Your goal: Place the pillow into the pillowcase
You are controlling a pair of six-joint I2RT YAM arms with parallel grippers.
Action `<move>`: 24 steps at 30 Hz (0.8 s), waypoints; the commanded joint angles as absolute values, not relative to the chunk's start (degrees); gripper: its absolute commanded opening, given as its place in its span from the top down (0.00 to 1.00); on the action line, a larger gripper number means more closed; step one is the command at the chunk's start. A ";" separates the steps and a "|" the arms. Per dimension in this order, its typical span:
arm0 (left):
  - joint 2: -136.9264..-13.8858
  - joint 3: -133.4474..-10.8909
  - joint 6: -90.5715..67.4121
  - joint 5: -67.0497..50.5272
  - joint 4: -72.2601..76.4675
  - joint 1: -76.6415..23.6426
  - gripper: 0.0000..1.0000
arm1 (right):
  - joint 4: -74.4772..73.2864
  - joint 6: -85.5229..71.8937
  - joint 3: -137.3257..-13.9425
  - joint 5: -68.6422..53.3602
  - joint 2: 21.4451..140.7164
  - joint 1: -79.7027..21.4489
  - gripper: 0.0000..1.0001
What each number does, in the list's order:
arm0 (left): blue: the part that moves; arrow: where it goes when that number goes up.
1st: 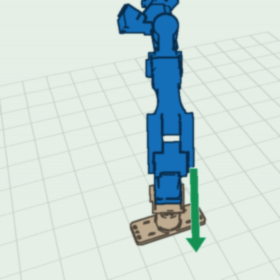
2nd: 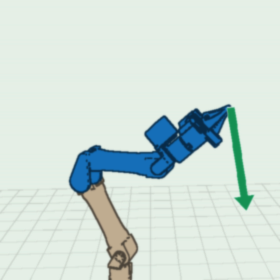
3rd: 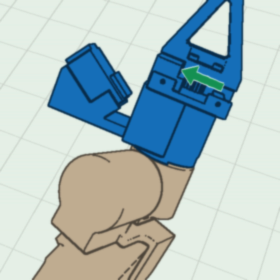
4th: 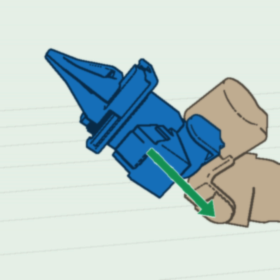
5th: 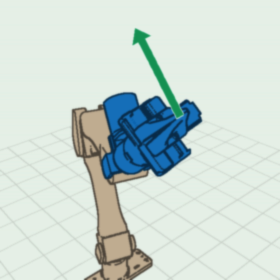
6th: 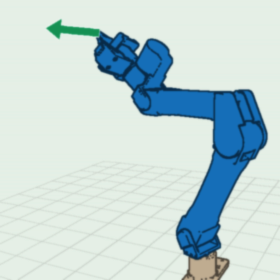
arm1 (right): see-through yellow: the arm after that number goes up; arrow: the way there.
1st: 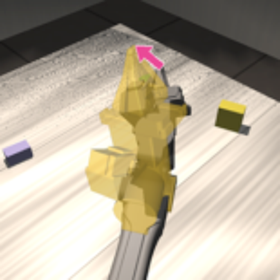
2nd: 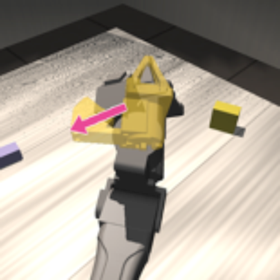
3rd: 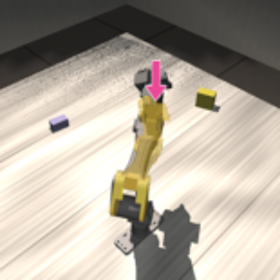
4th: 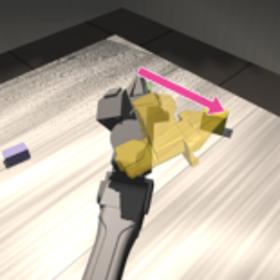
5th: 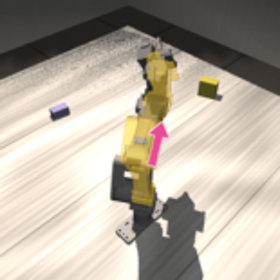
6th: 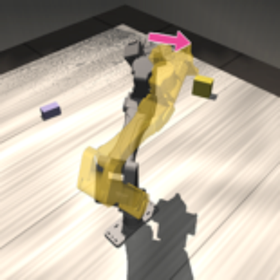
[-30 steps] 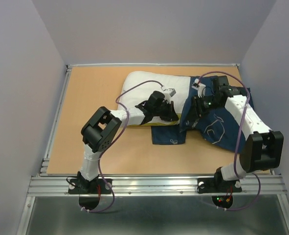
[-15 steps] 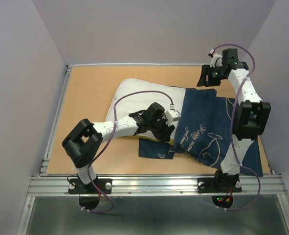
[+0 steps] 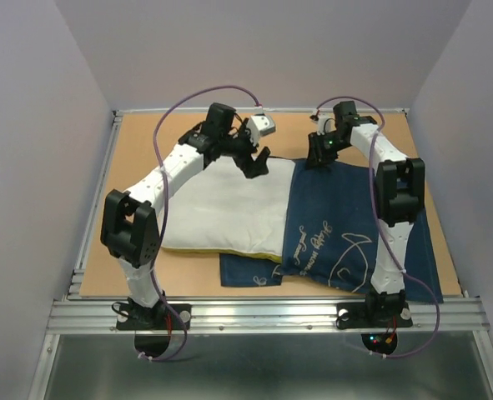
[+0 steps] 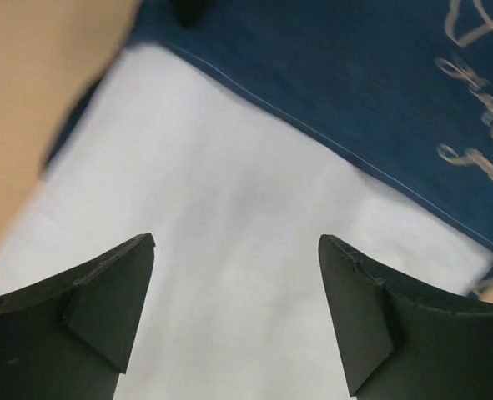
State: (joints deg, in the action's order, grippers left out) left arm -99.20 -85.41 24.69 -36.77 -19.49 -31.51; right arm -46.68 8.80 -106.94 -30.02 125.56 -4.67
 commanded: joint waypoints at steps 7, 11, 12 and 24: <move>-120.04 -112.30 42.87 -43.85 -35.57 -21.97 0.03 | -47.02 14.23 -105.56 -42.61 120.41 -9.23 0.92; -127.69 -118.74 50.79 -47.63 -48.75 -21.97 0.01 | -47.11 15.11 -105.91 -42.89 120.15 -10.02 0.96; -128.49 -118.39 51.84 -47.81 -49.82 -21.97 0.01 | -47.11 15.29 -105.91 -42.89 120.06 -10.11 0.96; -123.16 -103.54 61.26 -48.33 -48.27 -21.71 1.00 | -47.46 17.58 -101.42 -41.84 114.27 -10.20 0.93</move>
State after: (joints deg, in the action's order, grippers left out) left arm -129.01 -104.99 56.95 -48.56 -43.99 -21.69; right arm -47.86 15.62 -101.91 -41.71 119.96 -10.87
